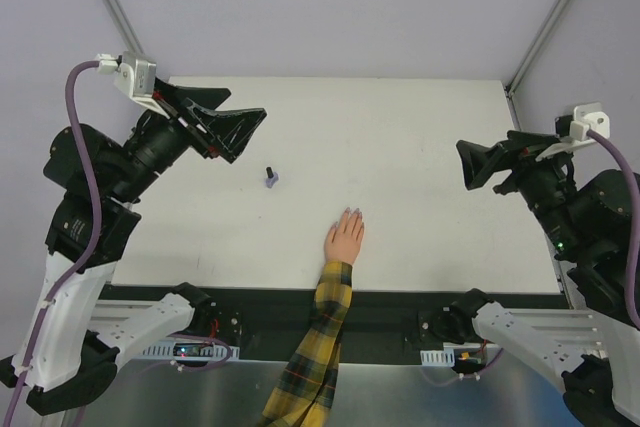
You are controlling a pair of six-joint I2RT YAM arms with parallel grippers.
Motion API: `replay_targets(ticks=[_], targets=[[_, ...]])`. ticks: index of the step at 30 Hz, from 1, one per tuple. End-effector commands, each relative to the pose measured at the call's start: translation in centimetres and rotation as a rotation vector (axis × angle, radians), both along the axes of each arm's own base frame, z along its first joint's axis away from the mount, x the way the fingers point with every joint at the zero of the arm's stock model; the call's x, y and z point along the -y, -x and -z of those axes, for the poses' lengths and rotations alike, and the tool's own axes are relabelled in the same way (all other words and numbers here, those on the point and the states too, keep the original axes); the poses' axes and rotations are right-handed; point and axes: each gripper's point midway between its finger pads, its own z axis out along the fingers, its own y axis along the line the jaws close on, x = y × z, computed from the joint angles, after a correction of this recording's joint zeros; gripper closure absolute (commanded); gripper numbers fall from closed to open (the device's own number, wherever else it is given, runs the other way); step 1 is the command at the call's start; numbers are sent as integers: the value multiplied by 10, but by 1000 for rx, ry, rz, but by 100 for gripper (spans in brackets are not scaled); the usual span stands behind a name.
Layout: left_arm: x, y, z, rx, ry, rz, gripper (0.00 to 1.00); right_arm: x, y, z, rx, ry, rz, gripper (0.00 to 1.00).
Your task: Paint the nails
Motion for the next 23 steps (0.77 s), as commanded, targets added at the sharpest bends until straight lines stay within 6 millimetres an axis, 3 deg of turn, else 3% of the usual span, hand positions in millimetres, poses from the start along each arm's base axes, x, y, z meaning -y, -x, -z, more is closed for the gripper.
replay_targets(ticks=[1,8,18,22,23], targets=[[-8,11,-19,72,15,-14,1,2,2,-33,84,-20,-3,4],[-8,6,-14,67,-1,-28,1,1,-8,-18,43,0,27,3],[-4,-2,-2,41,-19,-31,1,3,-14,-16,23,0,61,4],[-2,-4,0,29,-18,-20,1,-1,-18,-6,-26,39,53,4],[-1,-4,0,29,-17,-16,1,1,-13,-16,27,3,41,4]])
